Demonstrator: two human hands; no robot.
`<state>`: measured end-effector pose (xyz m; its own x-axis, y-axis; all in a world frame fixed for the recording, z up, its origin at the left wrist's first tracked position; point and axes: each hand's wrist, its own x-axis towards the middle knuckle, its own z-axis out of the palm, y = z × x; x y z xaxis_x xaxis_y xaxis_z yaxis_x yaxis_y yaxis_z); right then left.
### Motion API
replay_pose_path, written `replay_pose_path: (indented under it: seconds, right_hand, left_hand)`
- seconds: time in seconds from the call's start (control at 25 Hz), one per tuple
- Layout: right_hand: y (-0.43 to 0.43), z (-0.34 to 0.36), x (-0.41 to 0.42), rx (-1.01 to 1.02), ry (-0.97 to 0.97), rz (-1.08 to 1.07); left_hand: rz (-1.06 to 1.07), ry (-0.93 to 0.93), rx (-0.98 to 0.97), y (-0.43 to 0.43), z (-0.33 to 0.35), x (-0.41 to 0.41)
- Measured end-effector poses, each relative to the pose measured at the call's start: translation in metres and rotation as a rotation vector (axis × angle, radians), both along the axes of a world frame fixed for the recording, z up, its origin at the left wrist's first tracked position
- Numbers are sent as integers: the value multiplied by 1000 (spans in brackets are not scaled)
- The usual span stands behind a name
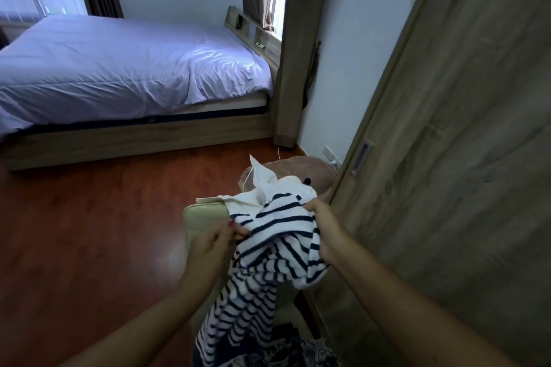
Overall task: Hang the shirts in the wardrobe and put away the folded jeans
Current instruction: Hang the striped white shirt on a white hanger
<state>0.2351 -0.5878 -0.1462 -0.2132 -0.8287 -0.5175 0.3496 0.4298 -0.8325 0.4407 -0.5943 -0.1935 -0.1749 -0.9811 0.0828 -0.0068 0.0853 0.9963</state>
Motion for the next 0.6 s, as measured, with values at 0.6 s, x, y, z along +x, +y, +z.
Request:
replay_pose_path:
  seconds: [0.6]
  right_hand:
    - [374,88,-167,-182,-74,-428]
  left_hand:
    - [-552,322,668,187,93,-240]
